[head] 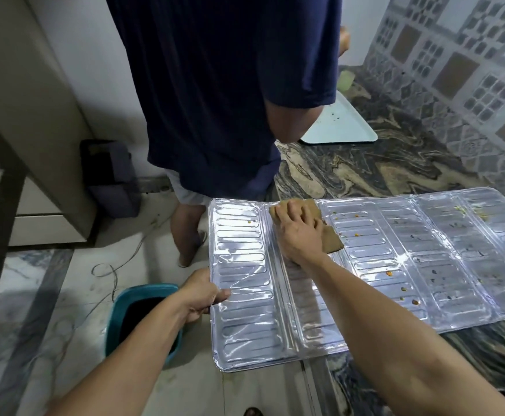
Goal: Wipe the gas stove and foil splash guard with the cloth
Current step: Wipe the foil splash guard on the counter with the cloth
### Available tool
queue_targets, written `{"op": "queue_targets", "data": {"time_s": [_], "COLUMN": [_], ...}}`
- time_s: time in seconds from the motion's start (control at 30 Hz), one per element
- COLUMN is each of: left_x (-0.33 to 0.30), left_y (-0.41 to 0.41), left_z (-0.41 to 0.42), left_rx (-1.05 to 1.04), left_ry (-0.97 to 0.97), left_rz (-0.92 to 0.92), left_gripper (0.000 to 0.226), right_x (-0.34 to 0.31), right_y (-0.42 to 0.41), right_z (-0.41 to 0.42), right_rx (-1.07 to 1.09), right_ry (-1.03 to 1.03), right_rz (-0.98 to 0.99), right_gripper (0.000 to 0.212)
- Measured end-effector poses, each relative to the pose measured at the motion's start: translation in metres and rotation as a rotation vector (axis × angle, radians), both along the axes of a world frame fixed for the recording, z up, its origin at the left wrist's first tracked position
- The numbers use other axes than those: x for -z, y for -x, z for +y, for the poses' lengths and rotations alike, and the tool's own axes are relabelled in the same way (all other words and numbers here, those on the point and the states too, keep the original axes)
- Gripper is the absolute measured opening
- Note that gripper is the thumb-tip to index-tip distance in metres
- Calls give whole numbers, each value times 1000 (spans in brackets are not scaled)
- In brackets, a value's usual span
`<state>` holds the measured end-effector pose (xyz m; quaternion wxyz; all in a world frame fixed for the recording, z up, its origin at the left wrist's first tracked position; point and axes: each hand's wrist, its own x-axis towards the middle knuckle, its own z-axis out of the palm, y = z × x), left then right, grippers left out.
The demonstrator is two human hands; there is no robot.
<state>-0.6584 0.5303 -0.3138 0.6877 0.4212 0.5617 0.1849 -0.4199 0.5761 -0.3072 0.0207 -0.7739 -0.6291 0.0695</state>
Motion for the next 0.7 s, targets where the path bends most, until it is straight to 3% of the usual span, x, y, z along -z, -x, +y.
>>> {"op": "queue_targets", "data": {"time_s": [0.17,0.37,0.47,0.53,0.6,0.7], "left_x": [1,1,-2,-1,0,0], "left_y": [2,4,3,4,7,10], "left_z": [-2,-2,-3,-2,-1,0], "left_rx": [3,26,42,57,60,60], "left_ry": [5,2,0,1,7,1], "left_rz": [-14,-33,-61,-48,-30,-18], "left_gripper": [37,36,38,36,35,37], "right_x": [-11,-6,-10,-12,-13,-26], "right_y": [-7,-6,6,14,31,64], "right_z": [-32,-74,-53,-29,-15,-13], "right_rx": [-260,-502,-216,8,46,45], "right_ry": [-44,-183,-406,-351,-210,-138], "right_rz": [21,282,451,343,266,442], "right_gripper": [58,54,33,24,29,50]}}
